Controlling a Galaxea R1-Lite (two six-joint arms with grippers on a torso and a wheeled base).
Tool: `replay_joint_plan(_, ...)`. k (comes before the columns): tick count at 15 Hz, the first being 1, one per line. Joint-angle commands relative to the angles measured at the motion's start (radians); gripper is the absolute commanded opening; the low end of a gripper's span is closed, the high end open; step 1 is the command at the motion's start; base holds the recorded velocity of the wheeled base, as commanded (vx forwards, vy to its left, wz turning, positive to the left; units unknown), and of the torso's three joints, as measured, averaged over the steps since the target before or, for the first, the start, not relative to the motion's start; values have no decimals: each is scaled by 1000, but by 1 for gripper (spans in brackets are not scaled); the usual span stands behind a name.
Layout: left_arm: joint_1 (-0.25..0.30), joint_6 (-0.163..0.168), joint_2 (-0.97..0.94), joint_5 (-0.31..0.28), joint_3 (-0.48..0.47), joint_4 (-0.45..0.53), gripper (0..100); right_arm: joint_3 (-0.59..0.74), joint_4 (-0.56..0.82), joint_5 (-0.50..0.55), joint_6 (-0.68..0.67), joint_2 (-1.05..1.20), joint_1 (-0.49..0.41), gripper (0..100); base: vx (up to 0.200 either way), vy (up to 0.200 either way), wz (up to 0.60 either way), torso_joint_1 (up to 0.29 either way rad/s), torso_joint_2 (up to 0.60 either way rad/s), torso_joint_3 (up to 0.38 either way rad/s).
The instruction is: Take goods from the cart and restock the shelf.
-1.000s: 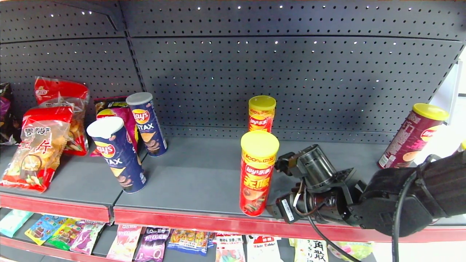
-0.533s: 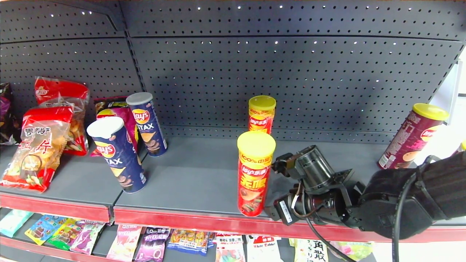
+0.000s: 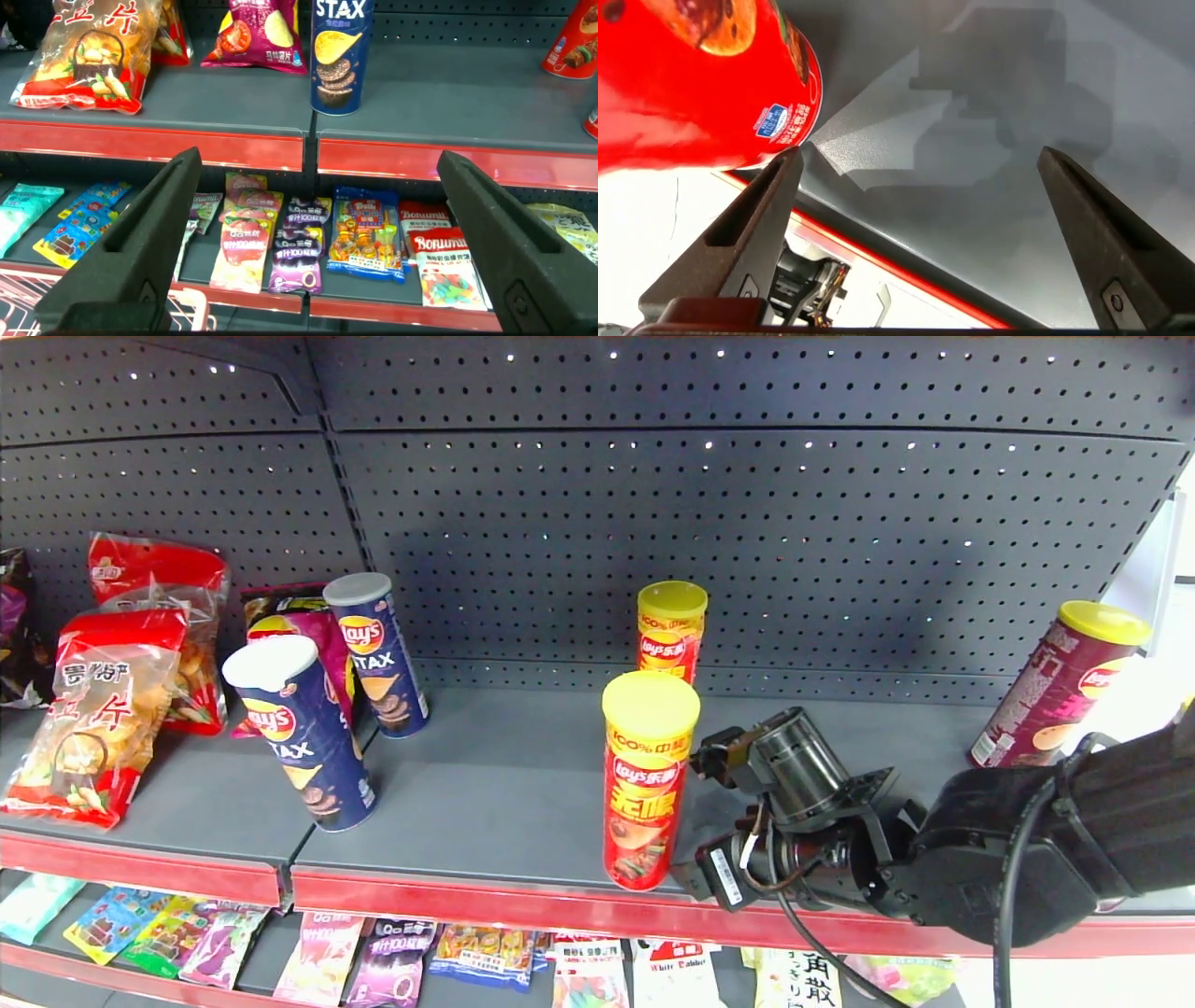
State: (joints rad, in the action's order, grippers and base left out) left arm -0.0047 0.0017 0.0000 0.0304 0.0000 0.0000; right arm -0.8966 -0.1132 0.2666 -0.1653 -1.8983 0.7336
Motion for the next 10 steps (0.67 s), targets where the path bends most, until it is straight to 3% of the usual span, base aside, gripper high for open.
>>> replay_joint_plan(1,0,0,0,0,0,0,100,-1,0,0,0,-2,0,100,0,0,0,0,0,0)
replay_joint_plan(9,0,0,0,0,0,0,100,87,0,-1,1,137,-33,100,0,0,0,0,0,0)
replay_joint_plan(10,0,0,0,0,0,0,100,180,0,-3,7,286,-57,100,0,0,0,0,0,0)
